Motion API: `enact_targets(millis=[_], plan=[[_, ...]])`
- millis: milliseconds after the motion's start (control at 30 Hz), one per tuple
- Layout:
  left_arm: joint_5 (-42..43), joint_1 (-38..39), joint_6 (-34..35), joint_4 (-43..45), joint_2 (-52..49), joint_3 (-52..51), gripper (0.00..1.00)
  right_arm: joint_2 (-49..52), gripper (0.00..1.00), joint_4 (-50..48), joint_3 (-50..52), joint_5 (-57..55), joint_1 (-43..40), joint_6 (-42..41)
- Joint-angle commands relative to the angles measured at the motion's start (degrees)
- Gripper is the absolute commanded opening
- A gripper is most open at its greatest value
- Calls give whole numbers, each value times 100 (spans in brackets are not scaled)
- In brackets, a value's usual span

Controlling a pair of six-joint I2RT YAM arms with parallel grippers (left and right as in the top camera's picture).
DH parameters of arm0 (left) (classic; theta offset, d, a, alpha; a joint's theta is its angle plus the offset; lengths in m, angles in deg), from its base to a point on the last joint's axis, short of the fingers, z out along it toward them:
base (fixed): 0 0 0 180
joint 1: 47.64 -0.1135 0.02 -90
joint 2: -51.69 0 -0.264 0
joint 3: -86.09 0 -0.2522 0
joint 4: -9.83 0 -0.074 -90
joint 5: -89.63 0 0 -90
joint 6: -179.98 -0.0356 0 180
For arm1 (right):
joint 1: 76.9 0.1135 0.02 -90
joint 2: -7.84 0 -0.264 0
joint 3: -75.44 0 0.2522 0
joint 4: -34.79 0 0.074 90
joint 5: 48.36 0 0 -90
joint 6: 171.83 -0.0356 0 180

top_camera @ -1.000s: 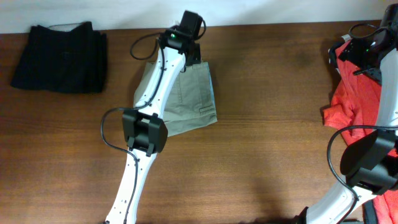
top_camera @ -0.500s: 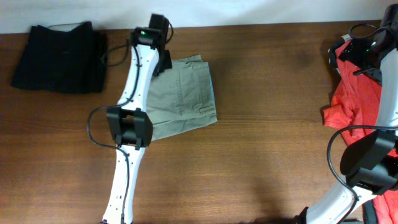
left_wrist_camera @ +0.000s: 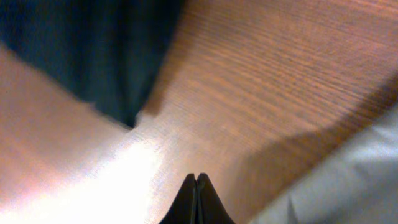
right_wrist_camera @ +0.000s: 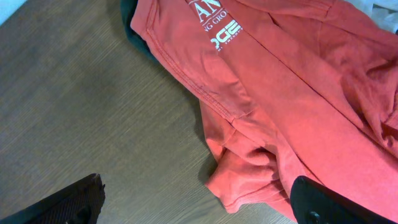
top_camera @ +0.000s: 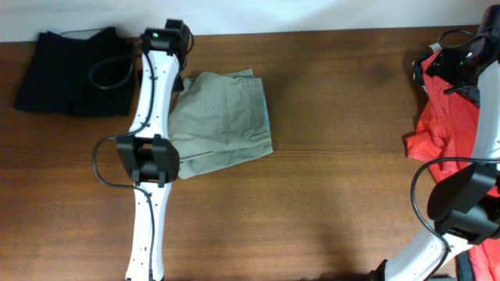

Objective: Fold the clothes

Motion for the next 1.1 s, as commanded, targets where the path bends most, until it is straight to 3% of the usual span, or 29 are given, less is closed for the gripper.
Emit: enact_targets(millis=[0, 67, 167, 200, 433, 633, 900, 1067], plan=[[597, 188, 380, -55, 1303, 33, 1, -35, 99, 2, -28, -50, 15, -33], [1034, 341, -133, -76, 1672, 33, 1, -35, 99, 2, -28, -50, 15, -33], [2653, 470, -863, -79, 1773, 11, 1, -35, 99, 2, -28, -50, 15, -33], [2815, 503, -868, -79, 1773, -105, 1, -35, 99, 2, -28, -50, 15, -33], [2396, 514, -518, -46, 1770, -2791, 1, -35, 99, 2, -28, -50, 15, -33], [2544, 511, -468, 852, 1770, -5045, 1, -35, 98, 2, -28, -50, 15, -33], [2920, 831, -411, 756, 2402, -5130, 1, -35, 99, 2, -28, -50, 15, -33], [2061, 1239, -151, 1169, 3711, -5130, 1, -35, 99, 2, -28, -50, 15, -33]])
